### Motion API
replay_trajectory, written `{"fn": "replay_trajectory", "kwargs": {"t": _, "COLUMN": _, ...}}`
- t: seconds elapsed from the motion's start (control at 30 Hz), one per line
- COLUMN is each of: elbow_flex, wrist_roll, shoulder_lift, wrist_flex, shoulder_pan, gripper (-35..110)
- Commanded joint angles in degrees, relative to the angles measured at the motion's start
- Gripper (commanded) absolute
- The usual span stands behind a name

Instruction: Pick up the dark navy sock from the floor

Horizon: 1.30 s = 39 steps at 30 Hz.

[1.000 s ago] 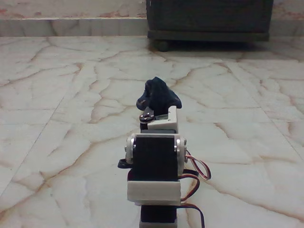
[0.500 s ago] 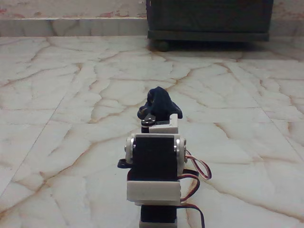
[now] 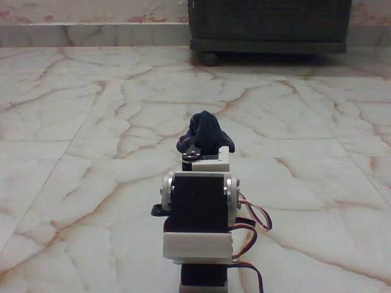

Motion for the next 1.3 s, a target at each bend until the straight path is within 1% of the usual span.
{"fn": "replay_trajectory", "kwargs": {"t": 0.0, "elbow_flex": -0.09, "wrist_roll": -0.88, "shoulder_lift": 2.37, "wrist_flex": 0.26, "shoulder_pan": -0.44, "gripper": 0}}
{"fn": "replay_trajectory", "kwargs": {"t": 1.27, "elbow_flex": 0.0, "wrist_roll": -1.85, "shoulder_lift": 1.93, "wrist_flex": 2.46, "shoulder_pan": -0.62, "gripper": 0}}
